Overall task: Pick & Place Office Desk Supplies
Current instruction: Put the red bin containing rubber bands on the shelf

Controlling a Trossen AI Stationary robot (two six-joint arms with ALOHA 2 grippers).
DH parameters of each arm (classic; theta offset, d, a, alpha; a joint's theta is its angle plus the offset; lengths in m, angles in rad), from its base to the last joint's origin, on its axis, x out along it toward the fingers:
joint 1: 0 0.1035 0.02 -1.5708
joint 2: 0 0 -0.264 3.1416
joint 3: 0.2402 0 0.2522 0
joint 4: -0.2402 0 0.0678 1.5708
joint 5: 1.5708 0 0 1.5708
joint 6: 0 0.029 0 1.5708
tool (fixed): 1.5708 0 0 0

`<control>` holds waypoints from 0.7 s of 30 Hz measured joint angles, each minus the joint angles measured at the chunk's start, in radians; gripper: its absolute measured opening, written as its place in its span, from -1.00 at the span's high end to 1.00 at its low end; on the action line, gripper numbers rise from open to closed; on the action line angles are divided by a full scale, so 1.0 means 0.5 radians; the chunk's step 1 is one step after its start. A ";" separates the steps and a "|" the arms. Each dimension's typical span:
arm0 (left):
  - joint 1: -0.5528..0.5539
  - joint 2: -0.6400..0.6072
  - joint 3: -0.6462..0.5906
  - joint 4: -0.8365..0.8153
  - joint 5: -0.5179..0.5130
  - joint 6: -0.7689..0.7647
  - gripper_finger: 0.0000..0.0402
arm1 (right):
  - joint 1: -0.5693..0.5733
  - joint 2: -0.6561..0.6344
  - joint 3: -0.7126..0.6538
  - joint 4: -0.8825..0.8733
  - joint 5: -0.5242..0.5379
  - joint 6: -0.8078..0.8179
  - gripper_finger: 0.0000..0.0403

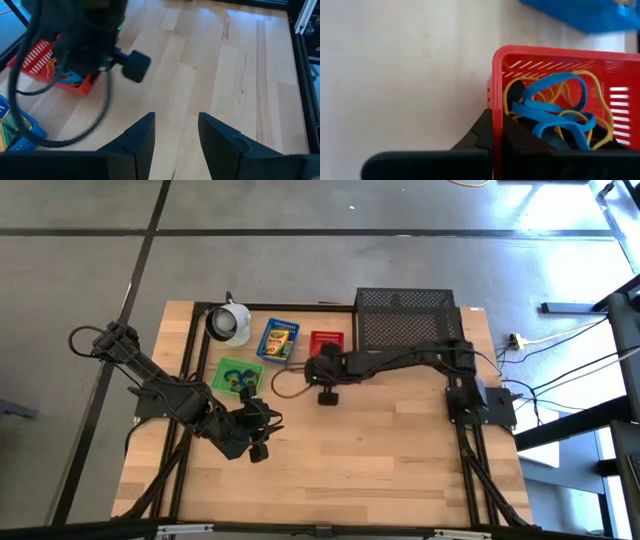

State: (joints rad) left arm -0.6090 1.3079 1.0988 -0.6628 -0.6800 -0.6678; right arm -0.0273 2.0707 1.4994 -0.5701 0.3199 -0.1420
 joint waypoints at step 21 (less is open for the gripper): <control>0.000 0.000 0.000 0.005 0.000 0.000 0.29 | 0.459 -1.095 0.000 -1.211 -0.101 0.174 0.98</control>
State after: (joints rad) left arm -0.6090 1.3079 1.0988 -0.6605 -0.6800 -0.6678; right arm 0.2024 1.5234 1.4994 -1.1757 0.2691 -0.0548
